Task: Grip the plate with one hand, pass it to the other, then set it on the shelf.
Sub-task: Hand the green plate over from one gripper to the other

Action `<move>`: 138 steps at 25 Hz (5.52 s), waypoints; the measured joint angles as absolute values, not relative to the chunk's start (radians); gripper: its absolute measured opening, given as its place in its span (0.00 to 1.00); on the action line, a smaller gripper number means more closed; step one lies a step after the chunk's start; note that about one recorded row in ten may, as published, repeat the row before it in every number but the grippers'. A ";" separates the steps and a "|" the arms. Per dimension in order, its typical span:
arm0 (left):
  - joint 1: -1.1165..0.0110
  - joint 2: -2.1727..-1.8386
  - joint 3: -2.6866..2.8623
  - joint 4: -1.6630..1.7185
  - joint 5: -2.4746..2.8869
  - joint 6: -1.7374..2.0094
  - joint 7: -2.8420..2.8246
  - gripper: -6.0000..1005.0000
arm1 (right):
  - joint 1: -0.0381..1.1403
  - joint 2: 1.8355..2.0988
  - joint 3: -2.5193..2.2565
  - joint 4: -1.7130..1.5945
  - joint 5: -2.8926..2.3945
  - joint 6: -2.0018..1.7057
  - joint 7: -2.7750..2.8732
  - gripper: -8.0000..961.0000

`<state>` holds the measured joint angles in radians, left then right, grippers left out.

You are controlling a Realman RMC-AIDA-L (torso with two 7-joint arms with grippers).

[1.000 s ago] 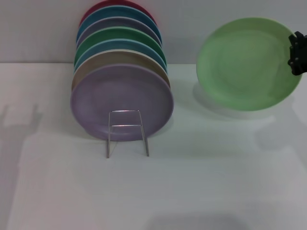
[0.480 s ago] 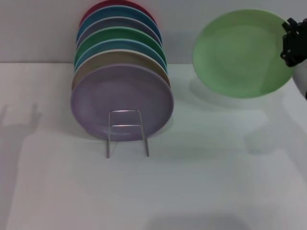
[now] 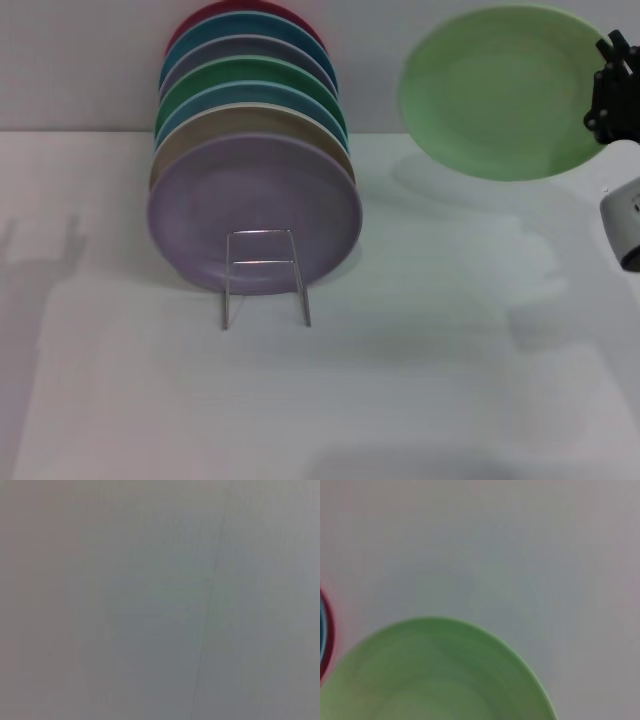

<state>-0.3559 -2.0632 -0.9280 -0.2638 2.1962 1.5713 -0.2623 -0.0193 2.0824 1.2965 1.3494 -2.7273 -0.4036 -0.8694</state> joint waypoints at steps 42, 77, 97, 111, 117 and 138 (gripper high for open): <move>-0.232 -2.076 -0.772 -0.296 2.196 1.683 -0.323 0.83 | 0.100 2.069 1.192 0.544 -2.895 -1.285 0.162 0.03; -0.125 -2.077 -0.251 -0.380 2.190 1.756 0.031 0.83 | 0.236 2.090 1.103 0.157 -2.911 -1.579 0.258 0.03; -0.141 -2.078 -0.258 -0.470 2.189 1.612 0.095 0.83 | -0.003 2.092 0.514 0.518 -2.268 -1.492 -0.111 0.03; -0.147 -2.075 -0.205 -0.504 2.197 1.560 0.152 0.83 | -0.002 2.092 0.230 0.591 -1.892 -1.620 -0.285 0.03; -0.167 -2.075 -0.176 -0.514 2.198 1.513 0.157 0.83 | 0.019 2.092 0.223 0.589 -1.886 -1.616 -0.288 0.03; -0.243 -2.071 -0.198 -0.584 2.191 1.344 0.160 0.83 | 0.116 2.092 0.203 0.561 -1.884 -1.534 -0.288 0.03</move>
